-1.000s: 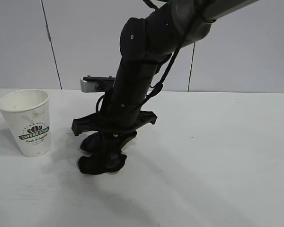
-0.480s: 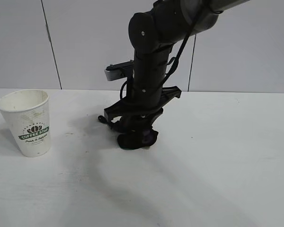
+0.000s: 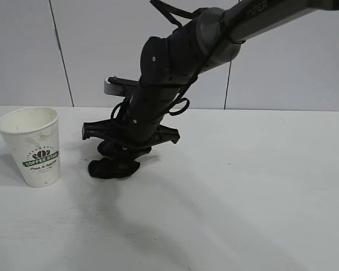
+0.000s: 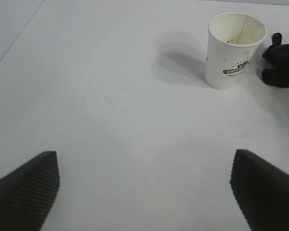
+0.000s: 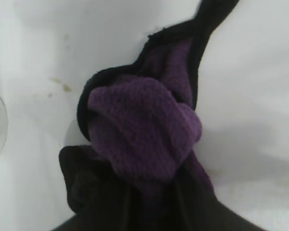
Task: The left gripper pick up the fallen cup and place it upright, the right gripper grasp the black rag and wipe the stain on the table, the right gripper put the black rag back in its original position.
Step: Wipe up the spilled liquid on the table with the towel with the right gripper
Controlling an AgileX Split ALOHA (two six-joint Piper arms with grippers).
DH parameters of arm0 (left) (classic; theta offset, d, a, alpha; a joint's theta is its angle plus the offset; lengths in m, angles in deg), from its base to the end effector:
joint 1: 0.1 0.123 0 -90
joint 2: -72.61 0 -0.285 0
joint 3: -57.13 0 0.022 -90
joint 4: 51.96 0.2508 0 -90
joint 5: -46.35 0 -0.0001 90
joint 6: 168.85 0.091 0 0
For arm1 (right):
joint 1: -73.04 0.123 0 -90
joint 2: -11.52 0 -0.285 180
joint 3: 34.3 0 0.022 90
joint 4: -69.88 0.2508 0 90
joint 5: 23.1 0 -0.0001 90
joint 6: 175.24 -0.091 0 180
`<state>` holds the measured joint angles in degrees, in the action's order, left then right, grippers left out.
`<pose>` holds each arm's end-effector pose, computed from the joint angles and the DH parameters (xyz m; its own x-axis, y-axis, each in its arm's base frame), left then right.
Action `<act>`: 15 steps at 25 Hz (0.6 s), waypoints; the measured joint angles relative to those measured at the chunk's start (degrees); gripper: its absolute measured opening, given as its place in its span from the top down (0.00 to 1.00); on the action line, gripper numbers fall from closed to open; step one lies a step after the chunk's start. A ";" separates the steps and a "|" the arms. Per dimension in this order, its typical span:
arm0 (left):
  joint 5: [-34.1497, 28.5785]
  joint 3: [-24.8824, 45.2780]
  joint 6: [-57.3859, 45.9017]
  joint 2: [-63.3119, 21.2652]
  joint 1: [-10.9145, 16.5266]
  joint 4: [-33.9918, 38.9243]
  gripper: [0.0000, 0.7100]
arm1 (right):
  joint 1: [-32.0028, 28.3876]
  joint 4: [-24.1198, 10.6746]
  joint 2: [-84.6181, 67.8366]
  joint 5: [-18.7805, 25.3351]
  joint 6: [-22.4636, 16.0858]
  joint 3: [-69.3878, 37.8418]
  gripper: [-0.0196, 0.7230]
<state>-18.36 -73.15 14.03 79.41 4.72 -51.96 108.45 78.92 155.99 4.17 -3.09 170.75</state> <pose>-0.0082 -0.0007 0.2662 -0.5202 0.0066 -0.8540 -0.0580 0.9974 0.0430 0.4130 0.3016 0.1089 -0.8201 -0.2478 -0.5158 -0.4011 0.8918 0.2093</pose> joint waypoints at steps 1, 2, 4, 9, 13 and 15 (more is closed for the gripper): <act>0.00 0.00 0.00 0.00 0.00 0.00 0.02 | 0.00 -1.05 0.12 -0.68 0.00 0.00 0.83; 0.00 0.00 0.00 0.00 0.00 0.00 0.02 | 0.00 -2.37 0.18 -0.90 0.00 0.05 0.83; 0.00 0.00 0.00 0.00 0.00 0.00 0.02 | 0.00 -5.26 0.18 -0.46 0.00 0.11 0.83; 0.00 0.00 -0.04 0.00 0.00 0.00 0.02 | -1.35 -14.03 -0.26 7.39 -1.08 1.51 0.83; 0.00 0.00 -0.04 0.00 0.00 0.00 0.02 | -4.83 -23.63 -0.27 20.13 -2.46 5.23 0.83; 0.00 0.00 -0.04 0.00 0.00 0.00 0.02 | -6.89 -26.68 0.17 26.88 -2.63 7.34 0.83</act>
<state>-18.36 -73.15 13.99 79.41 4.72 -51.96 101.56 52.25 156.16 31.05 -5.72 178.09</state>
